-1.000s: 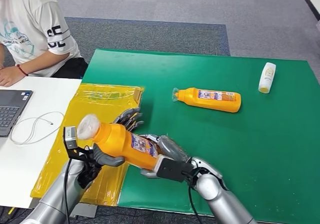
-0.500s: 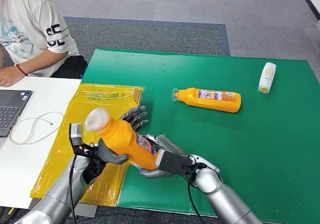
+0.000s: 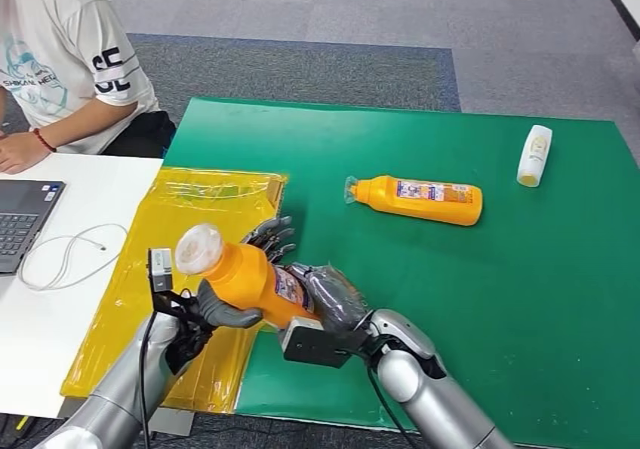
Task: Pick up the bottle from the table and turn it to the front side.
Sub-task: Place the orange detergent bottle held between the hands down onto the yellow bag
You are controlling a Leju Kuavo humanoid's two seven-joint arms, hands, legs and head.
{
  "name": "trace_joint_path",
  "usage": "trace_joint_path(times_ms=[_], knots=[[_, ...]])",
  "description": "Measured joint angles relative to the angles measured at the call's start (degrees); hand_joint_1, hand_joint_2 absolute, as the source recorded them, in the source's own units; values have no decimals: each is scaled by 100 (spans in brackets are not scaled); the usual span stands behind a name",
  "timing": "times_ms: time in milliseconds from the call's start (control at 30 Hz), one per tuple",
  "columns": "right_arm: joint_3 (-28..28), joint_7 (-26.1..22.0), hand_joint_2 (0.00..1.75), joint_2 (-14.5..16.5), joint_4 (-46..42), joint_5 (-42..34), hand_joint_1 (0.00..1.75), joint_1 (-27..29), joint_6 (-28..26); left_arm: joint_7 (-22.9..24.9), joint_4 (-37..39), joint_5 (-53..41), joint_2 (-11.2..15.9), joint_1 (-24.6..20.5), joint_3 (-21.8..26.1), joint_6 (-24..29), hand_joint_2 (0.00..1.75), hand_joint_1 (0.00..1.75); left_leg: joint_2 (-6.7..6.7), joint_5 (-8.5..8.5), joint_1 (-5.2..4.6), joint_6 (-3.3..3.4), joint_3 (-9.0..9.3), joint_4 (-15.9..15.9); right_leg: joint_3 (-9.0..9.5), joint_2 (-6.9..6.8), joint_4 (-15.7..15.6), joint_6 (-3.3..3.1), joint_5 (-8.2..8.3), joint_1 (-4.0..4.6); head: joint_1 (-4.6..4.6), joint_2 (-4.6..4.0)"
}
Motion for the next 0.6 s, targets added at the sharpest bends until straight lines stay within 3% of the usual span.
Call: trace_joint_path(times_ms=[467, 600], knots=[[-33, 44, 175, 54, -48, 211, 175, 130, -35, 39, -77, 27, 31, 167, 48, 19, 175, 5, 0, 0, 0, 0, -1, 0, 0, 0, 0, 0, 0, 0, -1, 0], [-66, 49, 175, 77, -48, 299, 175, 142, -34, 41, -77, 20, 34, 178, 68, 19, 175, 175, 0, 0, 0, 0, -1, 0, 0, 0, 0, 0, 0, 0, 0, 1]])
